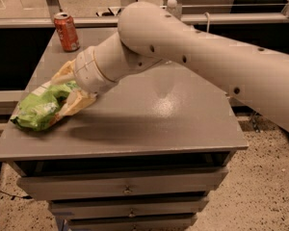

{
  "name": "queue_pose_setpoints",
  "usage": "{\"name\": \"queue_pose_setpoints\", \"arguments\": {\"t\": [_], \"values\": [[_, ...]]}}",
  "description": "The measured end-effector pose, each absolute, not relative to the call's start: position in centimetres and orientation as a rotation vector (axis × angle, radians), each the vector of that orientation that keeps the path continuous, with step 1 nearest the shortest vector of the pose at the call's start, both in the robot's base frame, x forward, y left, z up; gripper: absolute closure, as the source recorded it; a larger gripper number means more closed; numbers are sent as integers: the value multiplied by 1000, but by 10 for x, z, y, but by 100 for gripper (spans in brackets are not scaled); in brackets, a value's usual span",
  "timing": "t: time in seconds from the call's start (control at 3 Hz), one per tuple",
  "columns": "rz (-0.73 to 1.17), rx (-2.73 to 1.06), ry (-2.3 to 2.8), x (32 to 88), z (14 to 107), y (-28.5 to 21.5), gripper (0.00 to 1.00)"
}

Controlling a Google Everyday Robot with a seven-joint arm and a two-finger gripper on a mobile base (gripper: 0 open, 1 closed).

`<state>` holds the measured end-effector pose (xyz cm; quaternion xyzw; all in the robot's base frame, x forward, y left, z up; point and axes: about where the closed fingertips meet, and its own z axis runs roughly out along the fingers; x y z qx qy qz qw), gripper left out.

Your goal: Move green rice chip bag near water bottle

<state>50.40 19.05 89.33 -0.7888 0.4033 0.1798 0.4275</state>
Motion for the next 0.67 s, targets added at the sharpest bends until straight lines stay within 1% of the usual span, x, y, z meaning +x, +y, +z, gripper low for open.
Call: {"name": "queue_pose_setpoints", "arguments": {"t": [0.33, 0.67], "values": [[453, -1994, 991, 503, 894, 187, 0], [473, -1990, 979, 501, 889, 191, 0]]}}
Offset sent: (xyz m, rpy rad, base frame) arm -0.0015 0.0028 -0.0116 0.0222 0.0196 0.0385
